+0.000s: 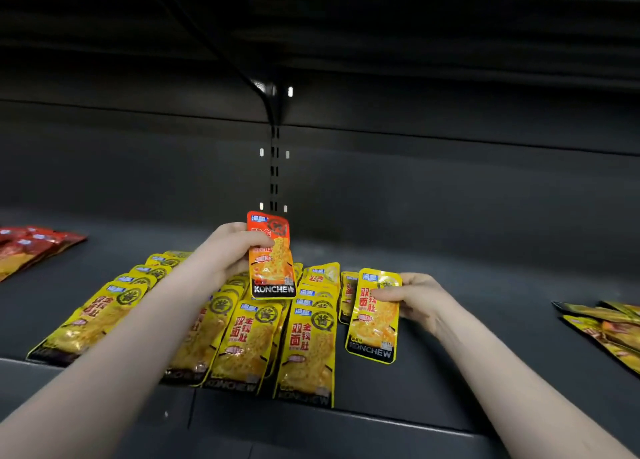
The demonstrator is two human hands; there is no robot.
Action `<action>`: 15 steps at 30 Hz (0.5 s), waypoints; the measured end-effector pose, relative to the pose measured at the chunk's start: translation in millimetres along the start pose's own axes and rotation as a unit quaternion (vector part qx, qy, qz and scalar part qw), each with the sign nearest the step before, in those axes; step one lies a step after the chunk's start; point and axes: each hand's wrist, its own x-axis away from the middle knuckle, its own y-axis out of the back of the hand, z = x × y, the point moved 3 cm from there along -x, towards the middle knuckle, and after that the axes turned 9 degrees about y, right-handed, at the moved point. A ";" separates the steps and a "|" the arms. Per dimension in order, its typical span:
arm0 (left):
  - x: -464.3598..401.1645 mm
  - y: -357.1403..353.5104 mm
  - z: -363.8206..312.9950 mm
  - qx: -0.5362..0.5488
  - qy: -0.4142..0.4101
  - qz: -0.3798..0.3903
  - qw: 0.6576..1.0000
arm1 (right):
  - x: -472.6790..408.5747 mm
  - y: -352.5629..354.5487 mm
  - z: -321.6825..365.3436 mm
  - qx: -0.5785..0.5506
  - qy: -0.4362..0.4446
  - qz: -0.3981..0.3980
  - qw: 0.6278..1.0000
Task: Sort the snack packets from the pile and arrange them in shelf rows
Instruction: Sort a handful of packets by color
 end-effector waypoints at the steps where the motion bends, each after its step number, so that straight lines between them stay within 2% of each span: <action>1: -0.5 1.6 1.8 0.007 0.001 0.004 1.000 | -2.5 -4.3 -2.0 0.004 -0.002 -0.002 1.000; 6: -5.3 9.9 9.0 0.003 0.008 0.022 1.000 | -6.3 -14.7 -9.0 0.106 0.023 -0.031 0.994; 15: -15.0 20.0 7.9 -0.007 0.005 0.028 1.000 | -15.0 -21.1 -11.6 0.290 0.055 -0.059 0.954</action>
